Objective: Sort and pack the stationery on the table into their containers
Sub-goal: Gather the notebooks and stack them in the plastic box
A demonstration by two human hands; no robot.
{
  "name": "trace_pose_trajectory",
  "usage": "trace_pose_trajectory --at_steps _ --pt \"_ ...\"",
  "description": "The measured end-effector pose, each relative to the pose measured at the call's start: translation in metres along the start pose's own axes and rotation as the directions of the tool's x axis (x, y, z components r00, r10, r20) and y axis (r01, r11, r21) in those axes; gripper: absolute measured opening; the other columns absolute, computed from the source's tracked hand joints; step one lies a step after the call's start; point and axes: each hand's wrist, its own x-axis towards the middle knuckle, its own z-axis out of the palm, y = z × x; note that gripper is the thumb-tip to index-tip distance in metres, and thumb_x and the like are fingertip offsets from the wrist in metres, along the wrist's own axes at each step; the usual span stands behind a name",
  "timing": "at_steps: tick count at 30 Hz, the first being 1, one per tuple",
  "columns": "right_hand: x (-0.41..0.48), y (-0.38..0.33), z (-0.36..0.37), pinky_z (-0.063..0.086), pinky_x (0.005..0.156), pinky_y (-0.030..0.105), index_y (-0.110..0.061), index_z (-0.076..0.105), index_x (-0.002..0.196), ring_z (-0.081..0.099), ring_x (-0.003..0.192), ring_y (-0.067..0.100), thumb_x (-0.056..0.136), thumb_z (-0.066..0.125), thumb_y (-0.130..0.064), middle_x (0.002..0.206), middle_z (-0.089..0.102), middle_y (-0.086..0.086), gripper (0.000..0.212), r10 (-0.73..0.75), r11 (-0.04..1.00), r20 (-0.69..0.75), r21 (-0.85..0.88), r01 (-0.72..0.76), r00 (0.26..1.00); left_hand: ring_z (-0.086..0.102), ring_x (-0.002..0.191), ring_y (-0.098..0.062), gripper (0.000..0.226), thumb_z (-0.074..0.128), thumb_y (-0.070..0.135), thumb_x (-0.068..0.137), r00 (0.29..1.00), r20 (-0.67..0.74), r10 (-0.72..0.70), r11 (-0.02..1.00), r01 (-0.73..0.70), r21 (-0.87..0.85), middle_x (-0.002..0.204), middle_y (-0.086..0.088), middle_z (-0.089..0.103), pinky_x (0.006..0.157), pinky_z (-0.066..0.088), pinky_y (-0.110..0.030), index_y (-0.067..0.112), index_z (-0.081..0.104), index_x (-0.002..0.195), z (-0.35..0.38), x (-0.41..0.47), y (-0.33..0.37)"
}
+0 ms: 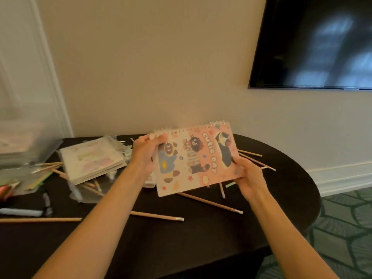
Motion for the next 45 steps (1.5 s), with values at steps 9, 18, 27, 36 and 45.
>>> trace_pose_trajectory --at_steps 9,18,27,36,45 --pt "-0.006 0.022 0.11 0.056 0.052 0.027 -0.021 0.052 0.107 0.068 0.073 0.02 0.094 0.049 -0.008 0.098 0.067 0.009 0.018 0.09 0.942 0.257 -0.335 0.001 0.962 0.053 0.075 -0.025 0.01 0.052 0.015 0.094 0.983 -0.101 0.154 0.902 -0.098 0.421 0.081 -0.013 0.054 0.068 0.043 -0.035 0.011 0.053 0.084 -0.103 0.03 0.044" --pt "-0.005 0.037 0.134 0.055 0.05 0.028 -0.017 0.049 0.113 0.066 0.069 0.019 0.093 0.045 0.001 0.092 0.066 0.008 0.027 0.306 0.933 0.206 -0.261 -0.249 0.93 0.014 0.142 -0.027 0.086 0.064 0.041 0.083 0.982 0.076 -0.175 -0.114 -0.097 0.989 0.155 -0.005 0.016 0.114 0.022 -0.042 0.021 0.012 0.149 -0.196 0.043 0.022" --pt "-0.01 0.047 0.154 0.054 0.043 0.027 -0.012 0.051 0.125 0.066 0.071 0.021 0.093 0.046 -0.001 0.093 0.065 0.009 0.034 0.319 0.886 0.076 -0.379 -0.269 0.945 0.051 0.108 -0.029 0.022 0.036 0.01 0.099 0.984 0.158 0.08 -0.265 -0.132 0.955 0.119 -0.015 0.053 0.088 0.042 -0.036 0.004 0.052 0.112 -0.2 0.044 0.023" --pt "-0.025 0.08 0.183 0.05 0.055 0.026 -0.017 0.052 0.128 0.062 0.086 0.018 0.095 0.046 -0.005 0.111 0.06 0.005 0.035 -0.005 0.945 -0.143 -0.323 -0.042 0.99 0.053 0.111 -0.03 0.026 0.039 0.008 0.096 0.998 -0.027 0.053 -0.301 0.042 0.953 0.121 -0.016 0.054 0.087 0.044 -0.034 0.002 0.051 0.117 -0.193 0.034 0.028" --pt "-0.053 0.12 0.232 0.048 0.068 0.034 -0.016 0.03 0.119 0.048 0.07 0.01 0.1 0.034 -0.01 0.09 0.048 0.002 0.021 0.016 0.958 -0.147 -0.281 -0.057 0.989 0.052 0.115 -0.029 0.028 0.046 0.006 0.093 0.989 0.131 0.068 -0.424 -0.09 0.901 0.124 -0.014 0.053 0.09 0.043 -0.033 0.004 0.05 0.121 -0.184 0.028 0.03"
